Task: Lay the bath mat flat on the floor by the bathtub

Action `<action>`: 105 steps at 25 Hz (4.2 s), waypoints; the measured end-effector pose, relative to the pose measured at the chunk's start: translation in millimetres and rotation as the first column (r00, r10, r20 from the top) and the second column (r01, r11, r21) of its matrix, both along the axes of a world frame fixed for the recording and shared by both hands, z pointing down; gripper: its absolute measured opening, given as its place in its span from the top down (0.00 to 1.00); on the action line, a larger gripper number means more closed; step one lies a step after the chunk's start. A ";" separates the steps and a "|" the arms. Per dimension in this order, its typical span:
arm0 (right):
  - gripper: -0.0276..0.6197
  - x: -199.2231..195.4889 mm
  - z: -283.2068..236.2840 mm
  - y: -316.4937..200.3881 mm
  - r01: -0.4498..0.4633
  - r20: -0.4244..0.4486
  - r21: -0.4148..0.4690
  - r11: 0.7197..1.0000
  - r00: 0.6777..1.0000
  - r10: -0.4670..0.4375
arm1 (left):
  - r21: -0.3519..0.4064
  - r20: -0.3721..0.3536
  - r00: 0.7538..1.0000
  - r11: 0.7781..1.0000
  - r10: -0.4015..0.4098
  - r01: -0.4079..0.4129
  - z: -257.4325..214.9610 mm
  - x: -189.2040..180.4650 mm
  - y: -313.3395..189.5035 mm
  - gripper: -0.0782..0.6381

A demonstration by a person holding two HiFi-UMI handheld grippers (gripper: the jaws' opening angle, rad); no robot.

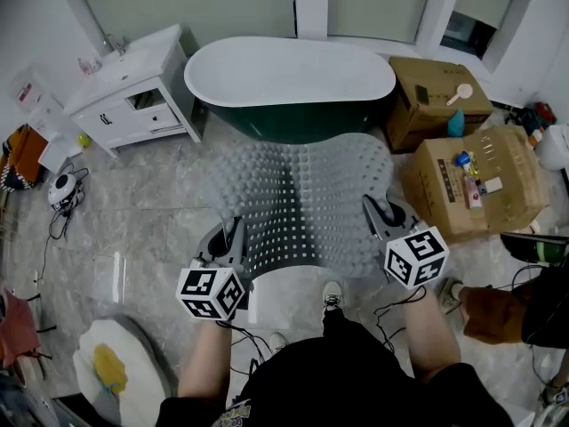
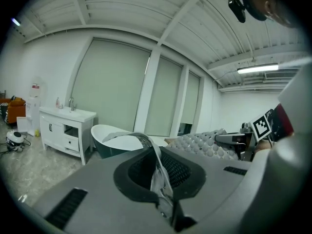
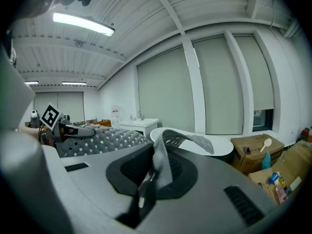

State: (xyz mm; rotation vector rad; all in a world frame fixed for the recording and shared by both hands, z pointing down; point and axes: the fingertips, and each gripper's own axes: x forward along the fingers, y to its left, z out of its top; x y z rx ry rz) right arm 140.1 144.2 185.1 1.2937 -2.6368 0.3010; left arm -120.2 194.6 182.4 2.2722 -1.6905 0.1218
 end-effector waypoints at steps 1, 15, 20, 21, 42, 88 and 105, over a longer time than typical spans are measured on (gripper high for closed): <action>0.91 5.3 0.9 -10.4 0.004 -0.001 -0.002 1.000 1.000 -0.004 | -0.003 -0.001 1.000 1.000 -0.005 0.005 1.1 5.2 -10.3 0.85; 0.91 67.5 7.2 -99.7 0.032 0.026 -0.012 0.999 0.999 -0.031 | -0.011 0.011 0.999 0.999 -0.040 0.040 -0.6 71.1 -94.2 0.85; 0.91 78.9 5.8 -114.5 0.035 0.034 -0.009 0.999 0.999 -0.034 | -0.008 0.013 0.999 0.999 -0.043 0.044 -2.7 82.7 -108.1 0.85; 0.91 79.4 4.6 -116.7 0.033 0.035 -0.008 0.999 0.999 -0.033 | -0.007 0.014 0.999 0.999 -0.041 0.041 -3.8 83.1 -110.3 0.85; 0.91 38.3 3.1 -235.0 -0.119 -0.015 -0.021 0.993 0.993 0.119 | 0.023 -0.024 0.998 0.998 0.064 -0.063 -6.9 12.7 -254.4 0.85; 0.91 -8.7 107.8 -378.3 -0.196 -0.108 -0.089 0.977 0.977 0.186 | -0.024 0.018 0.999 0.999 0.026 -0.026 96.2 -56.5 -397.3 0.85; 0.91 19.1 236.9 -418.9 -0.122 -0.159 -0.136 0.983 0.982 0.100 | -0.108 0.120 0.993 0.994 -0.018 0.031 214.3 -20.4 -427.3 0.85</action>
